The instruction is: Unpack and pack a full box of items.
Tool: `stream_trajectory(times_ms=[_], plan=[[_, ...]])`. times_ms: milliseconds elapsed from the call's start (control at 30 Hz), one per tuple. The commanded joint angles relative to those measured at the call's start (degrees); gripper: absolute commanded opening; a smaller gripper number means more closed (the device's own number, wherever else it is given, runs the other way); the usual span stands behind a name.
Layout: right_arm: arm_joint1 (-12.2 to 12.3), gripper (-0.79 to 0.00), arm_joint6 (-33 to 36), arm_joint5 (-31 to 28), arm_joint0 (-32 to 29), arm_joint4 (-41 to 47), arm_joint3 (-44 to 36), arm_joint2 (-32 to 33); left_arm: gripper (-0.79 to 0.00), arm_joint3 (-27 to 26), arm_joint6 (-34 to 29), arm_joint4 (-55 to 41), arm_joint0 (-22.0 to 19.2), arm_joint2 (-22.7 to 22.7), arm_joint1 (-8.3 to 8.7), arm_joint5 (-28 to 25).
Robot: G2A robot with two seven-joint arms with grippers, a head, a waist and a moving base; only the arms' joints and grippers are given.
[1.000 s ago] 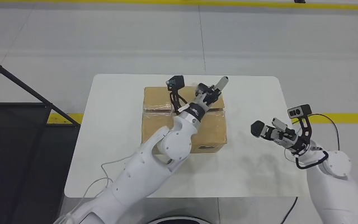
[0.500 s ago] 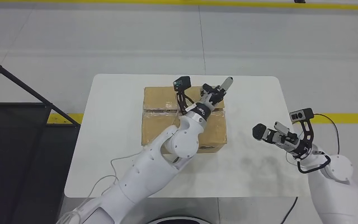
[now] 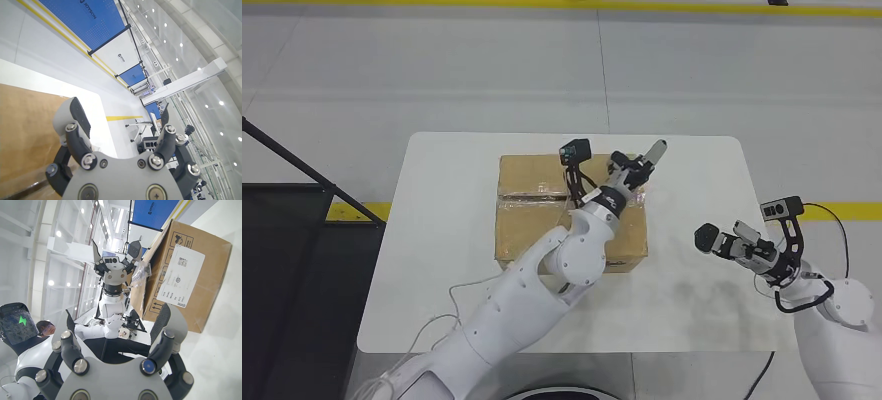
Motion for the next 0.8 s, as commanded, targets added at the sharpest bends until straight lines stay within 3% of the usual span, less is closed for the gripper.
stream_trajectory(times_ms=[0, 200, 333, 567, 667, 767], plan=[[0.05, 0.000, 0.11, 0.02, 0.34, -0.04, -0.21, 0.05, 0.000, -1.92, -0.56, 0.15, 0.77, -0.67, 0.01, -0.09], [0.09, 0.000, -0.46, 0.27, 2.43, -0.66, -3.48, -0.53, 0.000, -11.26, -3.22, 2.07, 4.43, -5.15, 0.90, 0.73], [-0.26, 0.000, -1.88, 3.50, 6.98, -2.91, -4.85, -4.52, 0.000, -19.97, -7.65, 5.56, 9.43, -11.28, 2.50, 1.86], [-1.71, 0.000, -2.04, 7.57, 18.41, -5.29, 0.37, -14.33, 0.000, -36.94, -22.45, 2.90, 24.85, -32.87, 6.17, 0.57], [-2.57, 0.000, -5.41, 8.72, 22.42, -7.07, 3.59, -18.12, 0.000, -40.00, -31.48, -2.11, 31.39, -43.14, 7.44, -2.46], [-3.55, 0.000, -5.88, 8.96, 25.27, -6.10, 5.80, -21.70, 0.000, -39.39, -34.94, -5.55, 36.52, -51.56, 8.21, -5.73]])
